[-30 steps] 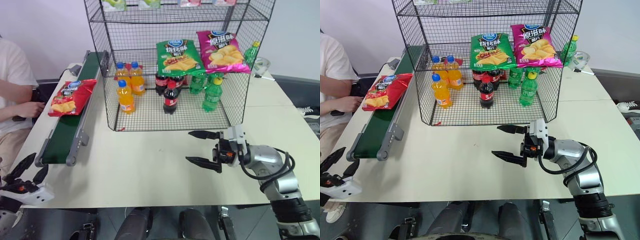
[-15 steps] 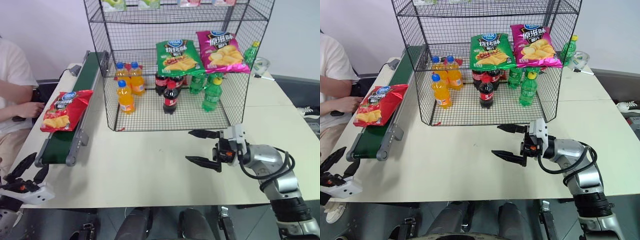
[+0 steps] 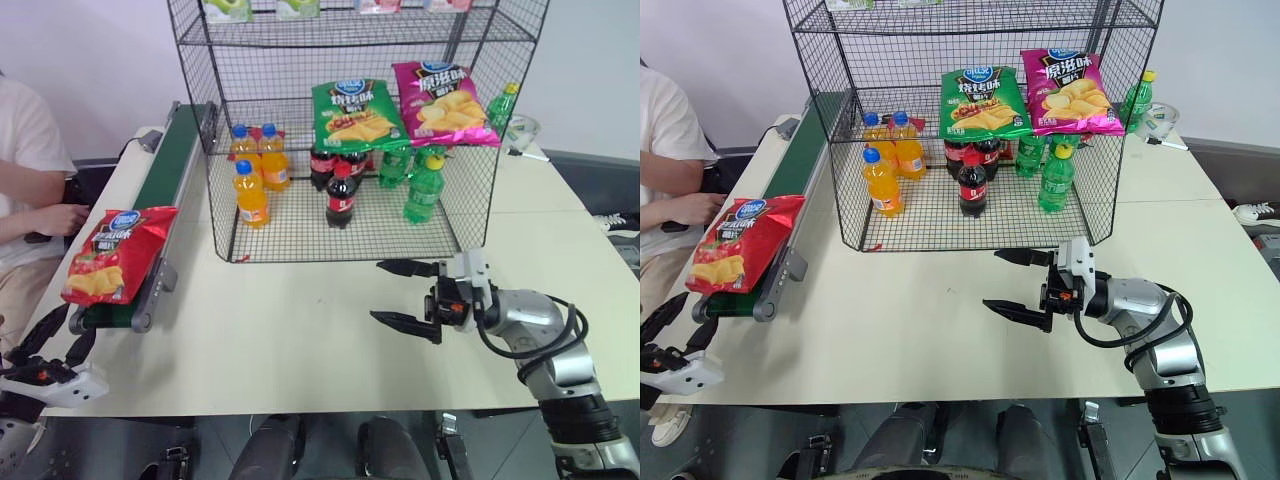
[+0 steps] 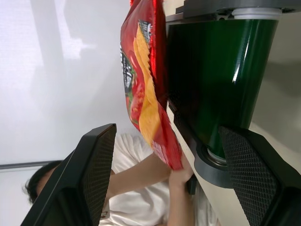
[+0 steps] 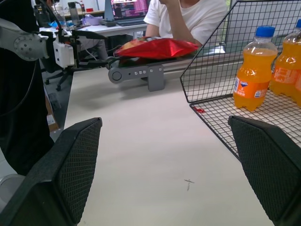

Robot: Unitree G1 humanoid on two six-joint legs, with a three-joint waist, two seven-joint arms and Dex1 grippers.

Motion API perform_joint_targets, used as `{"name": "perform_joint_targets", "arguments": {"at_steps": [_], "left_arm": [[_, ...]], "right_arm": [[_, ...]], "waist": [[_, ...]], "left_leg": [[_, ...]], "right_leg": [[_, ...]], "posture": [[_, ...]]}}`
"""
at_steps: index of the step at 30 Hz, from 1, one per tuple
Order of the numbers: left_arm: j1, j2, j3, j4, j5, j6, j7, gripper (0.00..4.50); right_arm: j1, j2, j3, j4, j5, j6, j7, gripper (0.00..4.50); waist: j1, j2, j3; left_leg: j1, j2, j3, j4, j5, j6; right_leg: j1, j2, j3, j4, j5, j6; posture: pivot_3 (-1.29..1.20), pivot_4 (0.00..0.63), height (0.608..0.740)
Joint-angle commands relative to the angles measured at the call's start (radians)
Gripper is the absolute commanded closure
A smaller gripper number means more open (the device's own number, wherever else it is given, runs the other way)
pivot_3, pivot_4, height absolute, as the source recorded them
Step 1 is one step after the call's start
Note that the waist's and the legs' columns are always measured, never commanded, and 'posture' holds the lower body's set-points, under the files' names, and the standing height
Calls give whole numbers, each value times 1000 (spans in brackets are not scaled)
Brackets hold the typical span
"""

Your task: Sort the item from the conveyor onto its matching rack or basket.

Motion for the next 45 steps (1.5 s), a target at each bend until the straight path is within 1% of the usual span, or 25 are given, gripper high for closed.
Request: {"name": "perform_joint_targets", "arguments": {"at_steps": [1, 17, 18, 20, 21, 25, 26, 30, 33, 36, 39, 42, 45], "left_arm": [[-2, 25, 2, -11, -25, 5, 12, 900], [-25, 25, -23, -22, -43, 7, -4, 900], [-25, 25, -24, -22, -50, 1, -7, 1120], [-26, 27, -28, -18, -69, -14, -24, 1760], [-25, 27, -28, -19, -73, -16, -27, 2207], [-22, 23, -20, -27, -88, -13, -36, 4303], [-22, 23, -18, -30, -88, -11, -36, 4461], [-13, 22, -3, -68, -103, -1, -45, 4461], [6, 18, 35, -145, -135, 7, -71, 4461], [27, 2, 114, -293, -189, 45, -125, 4461], [33, -20, 167, -411, -219, 87, -186, 4461], [15, -31, 200, -550, -240, 113, -261, 4461], [-28, -39, 193, -666, -251, 127, -335, 4461]], "right_arm": [[-7, 9, -11, -7, -1, -22, -2, 0], [-15, 7, -16, 2, -5, -27, -1, 0], [-16, 8, -17, 3, -6, -27, -1, 0], [-16, 8, -18, 4, -7, -26, -2, 0], [-16, 8, -19, 4, -8, -27, -2, 0], [-17, 8, -21, 7, -10, -28, -2, 0], [-18, 8, -22, 8, -10, -28, -2, 0], [-15, 4, -26, 13, -10, -33, 1, 0], [-8, -5, -40, 17, -3, -34, 5, 0], [-1, -8, -66, 21, 2, -41, -7, 0], [-5, 3, -103, 34, 4, -58, -32, 0], [-17, 34, -163, 43, 18, -93, -87, 0], [-19, 65, -211, 44, 28, -128, -136, 0]], "waist": [[0, 0, 0], [0, 0, 0], [0, 0, 0], [0, 0, 0], [0, 0, 0], [0, 0, 0], [0, 0, 0], [0, 0, 0], [0, 0, 0], [1, -1, 0], [1, 0, 0], [0, 0, 0], [1, 0, 0]], "left_leg": [[0, 0, 0, 0, 0, 0], [1, 0, 0, 0, 1, 1], [1, 0, 0, 0, 1, 1], [1, 0, 0, 0, 1, 1], [1, 0, 0, 0, 1, 1], [1, 0, 0, 0, 1, 2], [1, 0, 0, 0, 1, 2], [1, 0, 0, 0, 1, 2], [1, 0, 0, 1, 1, 2], [1, 0, 0, 1, 1, 2], [1, 0, 0, 1, 1, 2], [1, 0, 0, 1, 1, 2], [1, 0, 0, 1, 1, 2]], "right_leg": [[0, 0, 0, 0, 0, 0], [0, 0, 0, 2, 0, 0], [0, 0, 0, 2, 0, 0], [0, 0, 0, 3, 0, 0], [0, 0, 0, 3, 0, 0], [0, 0, 0, 3, 0, 0], [0, 0, 0, 3, 0, 0], [0, 0, 0, 3, 0, 0], [0, 0, 0, 3, 0, 0], [0, -1, 0, 3, 0, 0], [0, -1, 0, 3, 0, 0], [0, -1, 0, 3, 0, 0], [0, -1, 0, 3, 0, 0]], "posture": [[0, 150, 740], [0, 150, 740], [0, 150, 740], [0, 150, 740], [0, 150, 740], [0, 150, 740], [0, 150, 740], [0, 150, 740], [0, 150, 740], [0, 150, 740], [0, 150, 740], [0, 150, 740], [0, 150, 740]]}}
